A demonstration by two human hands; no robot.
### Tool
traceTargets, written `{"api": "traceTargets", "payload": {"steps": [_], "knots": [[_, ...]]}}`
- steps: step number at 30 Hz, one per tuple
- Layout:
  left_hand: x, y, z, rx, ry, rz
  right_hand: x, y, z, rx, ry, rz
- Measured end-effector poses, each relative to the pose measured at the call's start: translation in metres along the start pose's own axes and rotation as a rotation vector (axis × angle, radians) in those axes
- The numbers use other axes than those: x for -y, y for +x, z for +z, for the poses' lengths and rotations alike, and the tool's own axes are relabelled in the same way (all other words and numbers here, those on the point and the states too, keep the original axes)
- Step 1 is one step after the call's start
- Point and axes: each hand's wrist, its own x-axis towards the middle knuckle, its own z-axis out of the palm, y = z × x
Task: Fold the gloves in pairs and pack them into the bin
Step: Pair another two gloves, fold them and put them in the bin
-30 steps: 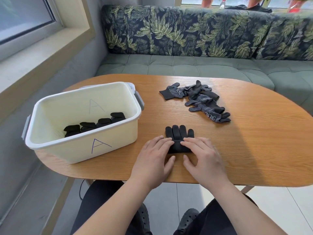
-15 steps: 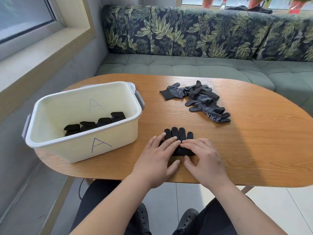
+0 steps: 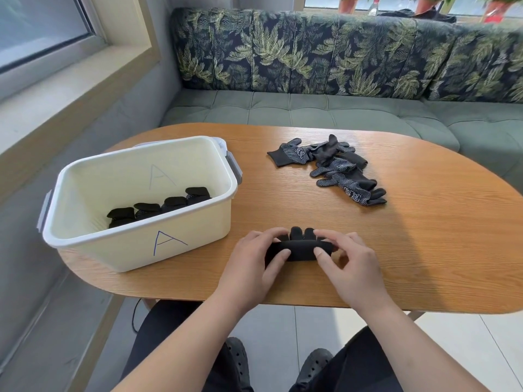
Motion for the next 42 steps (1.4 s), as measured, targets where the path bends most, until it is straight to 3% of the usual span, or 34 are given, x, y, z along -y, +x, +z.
{"api": "traceTargets", "payload": {"steps": [4,8,13,15,23,28,34,42], "knots": [[0.002,0.006,0.003,-0.063,-0.004,-0.008,-0.003,0.004,0.003,-0.046,-0.035,0.057],[0.001,0.005,0.005,-0.125,0.159,0.07,-0.003,0.009,0.007,-0.096,-0.07,0.033],[-0.004,-0.005,0.011,-0.085,0.389,0.413,-0.004,0.011,0.008,-0.132,-0.081,0.04],[-0.004,-0.005,0.013,-0.067,0.431,0.456,-0.003,0.009,0.008,-0.147,-0.068,0.035],[-0.003,-0.003,0.018,0.02,0.494,0.353,-0.006,0.001,0.012,-0.22,-0.193,-0.119],[-0.001,-0.002,0.02,0.06,0.515,0.319,-0.006,-0.003,0.023,-0.002,-0.325,-0.374],[0.0,0.004,0.024,0.18,0.542,0.232,-0.013,0.006,0.028,0.11,-0.393,-0.295],[-0.003,0.003,0.022,0.201,0.573,0.221,-0.009,0.001,0.025,0.056,-0.426,-0.358]]}}
